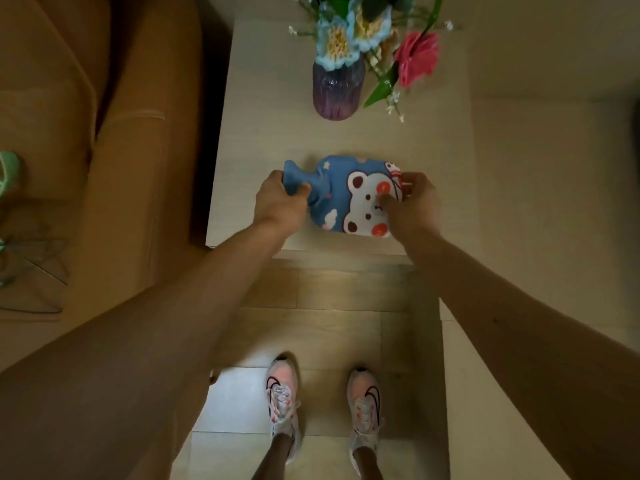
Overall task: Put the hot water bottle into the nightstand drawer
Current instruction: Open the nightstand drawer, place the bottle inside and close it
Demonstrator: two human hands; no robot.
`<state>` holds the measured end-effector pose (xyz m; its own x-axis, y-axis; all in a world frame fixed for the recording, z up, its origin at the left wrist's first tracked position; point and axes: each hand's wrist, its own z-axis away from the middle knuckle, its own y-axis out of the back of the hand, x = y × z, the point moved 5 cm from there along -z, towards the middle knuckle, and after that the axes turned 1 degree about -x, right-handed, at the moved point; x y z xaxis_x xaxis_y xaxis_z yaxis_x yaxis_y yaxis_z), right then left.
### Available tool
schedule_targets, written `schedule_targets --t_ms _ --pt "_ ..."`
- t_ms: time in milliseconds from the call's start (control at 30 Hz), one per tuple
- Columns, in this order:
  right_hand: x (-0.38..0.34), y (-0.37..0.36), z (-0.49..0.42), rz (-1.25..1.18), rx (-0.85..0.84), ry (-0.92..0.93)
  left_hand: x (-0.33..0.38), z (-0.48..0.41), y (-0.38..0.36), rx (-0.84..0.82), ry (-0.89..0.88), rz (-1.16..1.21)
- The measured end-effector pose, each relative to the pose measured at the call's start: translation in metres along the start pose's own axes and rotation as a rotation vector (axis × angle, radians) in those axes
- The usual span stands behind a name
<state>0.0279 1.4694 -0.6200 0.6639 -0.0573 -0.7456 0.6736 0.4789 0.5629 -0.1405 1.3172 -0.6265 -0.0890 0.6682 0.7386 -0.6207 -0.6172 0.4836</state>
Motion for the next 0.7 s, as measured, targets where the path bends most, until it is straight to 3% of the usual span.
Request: schedule_targets --t_ms 300,467,567,633,700 --pt "0.027 -0.025 -0.016 0.141 -0.069 0.024 -0.033 -0.009 -0.011 0.030 -0.042 -0.090" --pt "0.053 -0.021 0.023 -0.031 0.003 0.040 -0.043 0.018 -0.005 0.127 -0.085 -0.030" --pt "0.081 -0.023 0.074 -0.135 0.106 0.096 -0.054 0.060 -0.004 0.207 -0.236 -0.064" --pt "0.115 -0.034 0.103 -0.234 0.106 -0.057 -0.068 0.087 -0.014 0.147 -0.344 -0.158" --pt "0.151 -0.052 0.116 -0.401 0.036 -0.355 -0.083 0.103 -0.025 0.075 -0.415 -0.249"
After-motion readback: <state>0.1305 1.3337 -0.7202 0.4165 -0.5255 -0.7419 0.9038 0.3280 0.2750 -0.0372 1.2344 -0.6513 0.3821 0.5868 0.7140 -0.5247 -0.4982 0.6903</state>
